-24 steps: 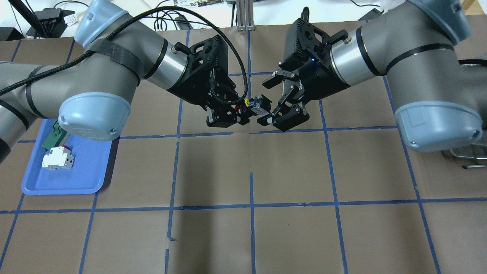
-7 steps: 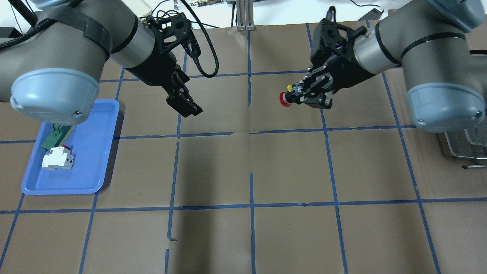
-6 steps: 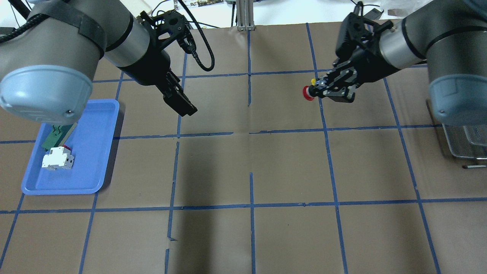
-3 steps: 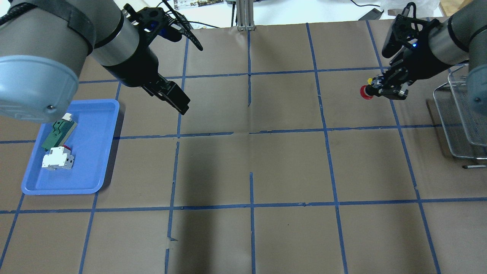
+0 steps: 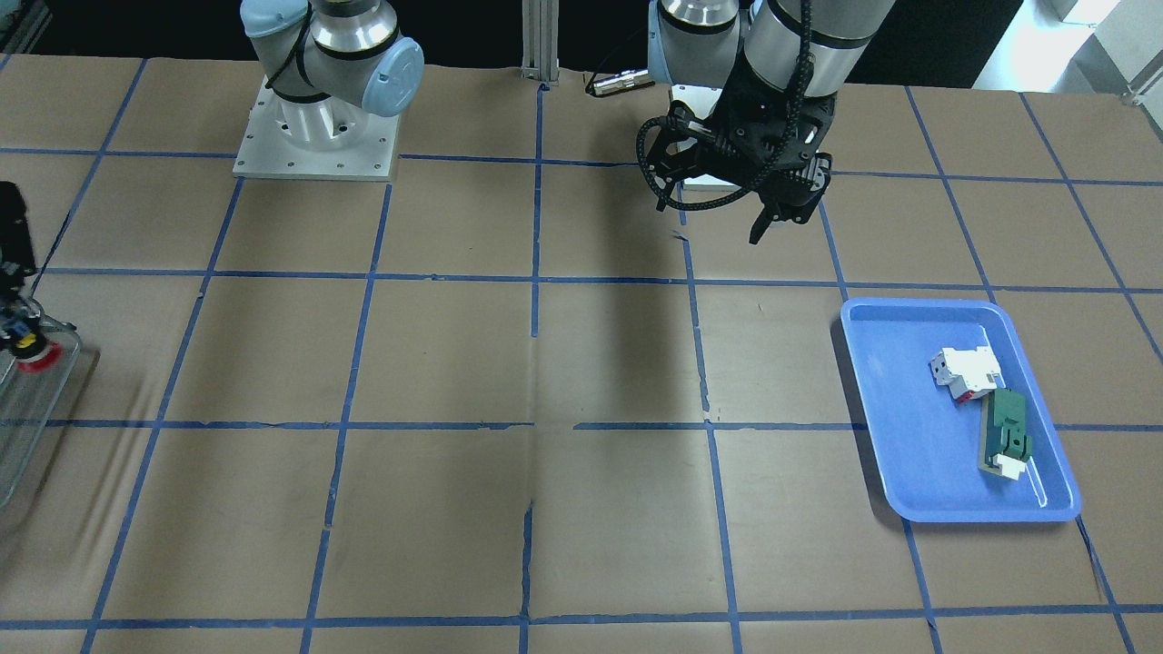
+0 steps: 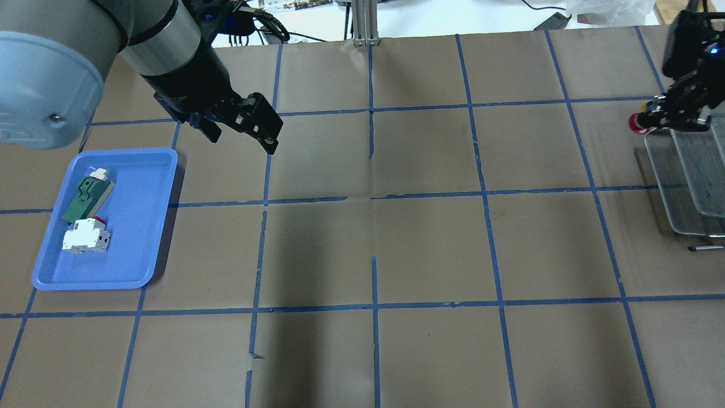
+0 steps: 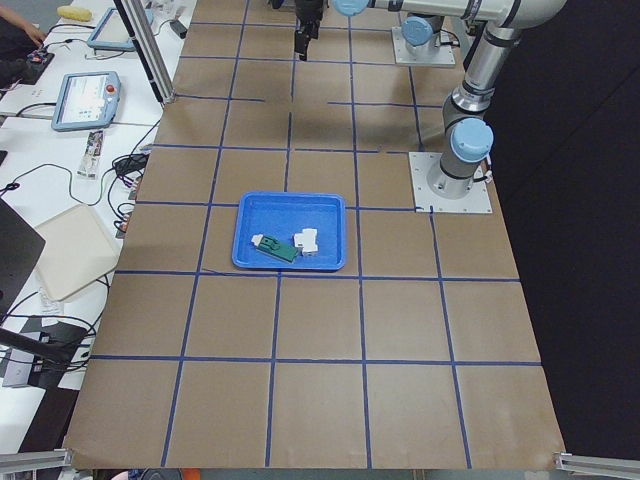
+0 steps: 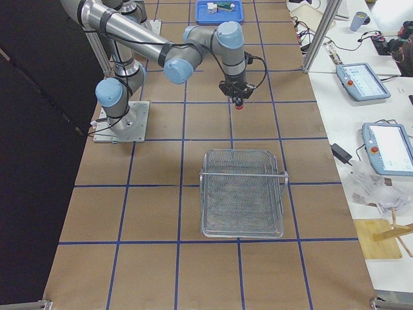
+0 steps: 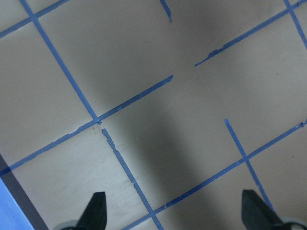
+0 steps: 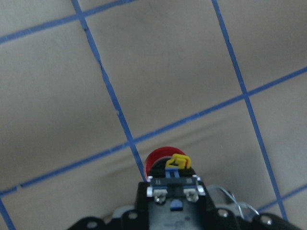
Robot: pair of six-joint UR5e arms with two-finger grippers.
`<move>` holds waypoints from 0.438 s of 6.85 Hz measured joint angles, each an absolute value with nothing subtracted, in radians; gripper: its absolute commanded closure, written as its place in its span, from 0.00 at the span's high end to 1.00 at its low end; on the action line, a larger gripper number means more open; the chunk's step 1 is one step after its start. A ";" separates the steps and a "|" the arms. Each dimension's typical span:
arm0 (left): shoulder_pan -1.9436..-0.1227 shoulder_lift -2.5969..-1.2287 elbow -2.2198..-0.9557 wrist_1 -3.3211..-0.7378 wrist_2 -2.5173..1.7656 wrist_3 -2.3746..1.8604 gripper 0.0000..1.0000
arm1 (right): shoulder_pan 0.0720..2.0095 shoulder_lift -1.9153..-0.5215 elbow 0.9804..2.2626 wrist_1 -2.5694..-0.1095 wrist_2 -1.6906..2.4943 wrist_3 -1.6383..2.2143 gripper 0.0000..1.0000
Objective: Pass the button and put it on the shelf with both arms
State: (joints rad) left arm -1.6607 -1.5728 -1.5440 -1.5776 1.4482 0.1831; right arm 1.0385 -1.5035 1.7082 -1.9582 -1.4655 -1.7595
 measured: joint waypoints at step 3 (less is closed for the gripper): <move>-1.661 -1.559 -1.544 -1.587 1.449 0.014 1.00 | 0.828 -1.351 1.585 -1.959 -1.518 -2.031 0.05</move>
